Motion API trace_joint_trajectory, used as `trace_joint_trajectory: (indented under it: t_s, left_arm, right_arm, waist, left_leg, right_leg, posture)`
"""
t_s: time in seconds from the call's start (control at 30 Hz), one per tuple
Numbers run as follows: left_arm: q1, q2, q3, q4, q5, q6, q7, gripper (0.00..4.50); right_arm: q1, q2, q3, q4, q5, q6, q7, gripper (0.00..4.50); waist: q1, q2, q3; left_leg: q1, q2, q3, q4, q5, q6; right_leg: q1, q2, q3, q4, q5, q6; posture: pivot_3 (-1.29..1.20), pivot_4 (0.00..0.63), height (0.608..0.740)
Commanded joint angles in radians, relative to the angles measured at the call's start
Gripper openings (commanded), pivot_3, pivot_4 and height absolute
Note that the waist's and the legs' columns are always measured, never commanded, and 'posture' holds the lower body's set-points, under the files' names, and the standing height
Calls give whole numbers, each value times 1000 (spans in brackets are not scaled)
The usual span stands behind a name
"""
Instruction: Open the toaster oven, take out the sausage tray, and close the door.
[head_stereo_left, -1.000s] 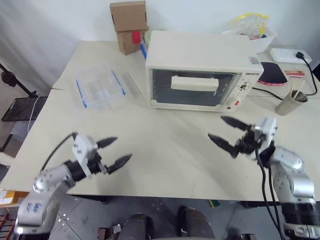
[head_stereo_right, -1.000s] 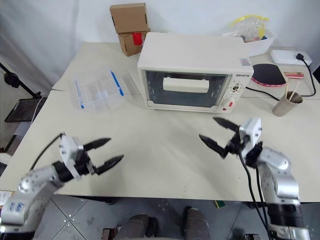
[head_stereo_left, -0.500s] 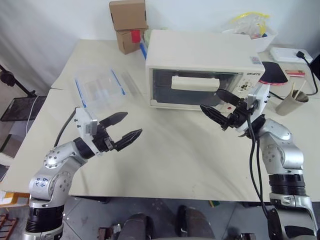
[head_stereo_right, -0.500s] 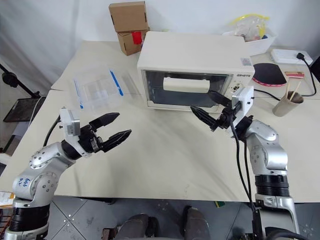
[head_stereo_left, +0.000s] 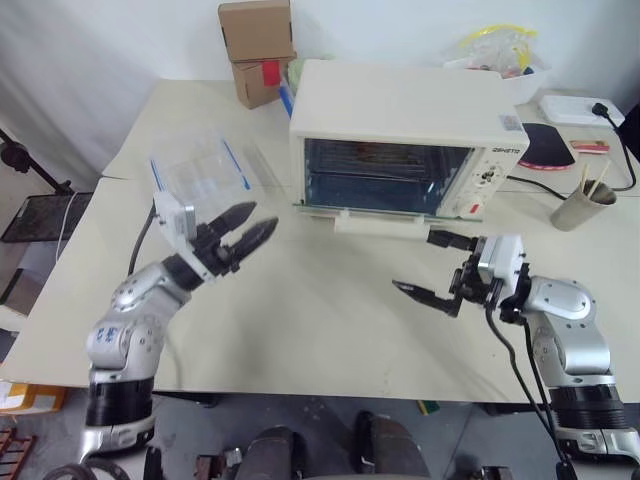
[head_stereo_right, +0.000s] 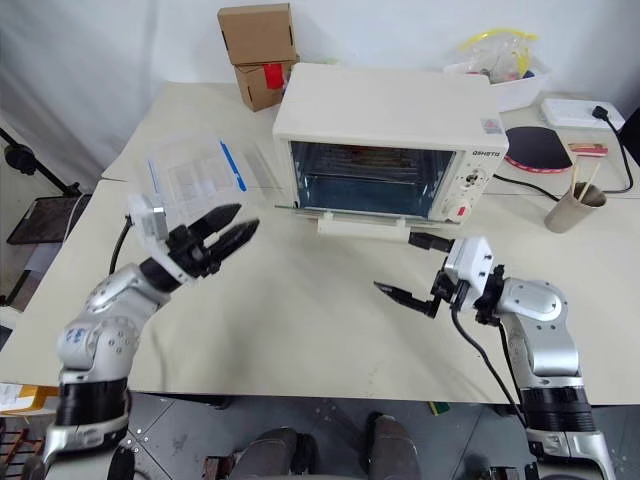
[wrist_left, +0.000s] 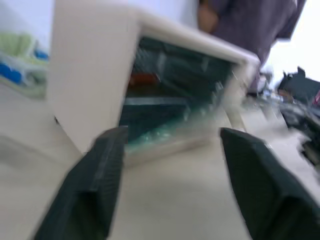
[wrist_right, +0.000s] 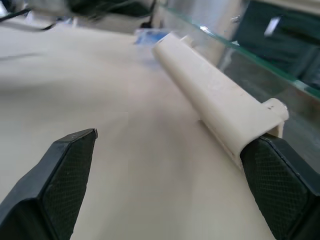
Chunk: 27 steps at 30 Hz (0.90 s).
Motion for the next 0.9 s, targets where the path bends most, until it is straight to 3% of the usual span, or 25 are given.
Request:
trace_joint_trajectory:
  t_s: [0.03, 0.2, 0.47, 0.77, 0.9]
  left_arm:
    - [-101, -43, -35, 119, 52, -41, 13, 1608]
    - [-228, -102, -105, 301, 146, -113, -28, 21]
    - [-273, -142, -179, 432, 243, -216, -125, 21]
    - [-186, -122, -256, 440, 350, -312, -213, 21]
    - [-141, -113, -277, 438, 392, -348, -223, 21]
  right_arm:
    - [-21, 6, -7, 11, -5, -74, -2, 4500]
    - [-46, 18, -6, 95, -36, -157, -22, 4500]
    - [28, 3, -37, 94, -54, -220, -74, 4500]
    - [459, -7, -243, -43, -57, -219, -261, 4500]
    - [518, -19, -308, -127, -56, -158, -355, 4500]
  waist:
    - [0, 0, 0]
    - [1, 0, 0]
    - [25, -1, 0]
    - [40, -1, 0]
    - [22, -1, 0]
  left_leg:
    - [0, 0, 0, 0, 0, 0]
    - [0, 1, 1, 0, 0, 0]
    - [0, 1, 0, 1, 0, 0]
    - [-1, 0, -1, 1, 0, 0]
    - [1, 1, 2, 1, 1, 0]
  right_leg:
    - [0, 1, 0, 0, 0, 0]
    - [0, 2, -1, 0, 0, 0]
    - [1, 2, -2, -1, 0, 0]
    - [2, 2, -2, -4, 1, 1]
    - [3, 2, 2, -3, 1, 2]
  posture:
    - [0, 150, 740]
    - [0, 150, 740]
    - [0, 150, 740]
    - [0, 150, 740]
    - [0, 150, 740]
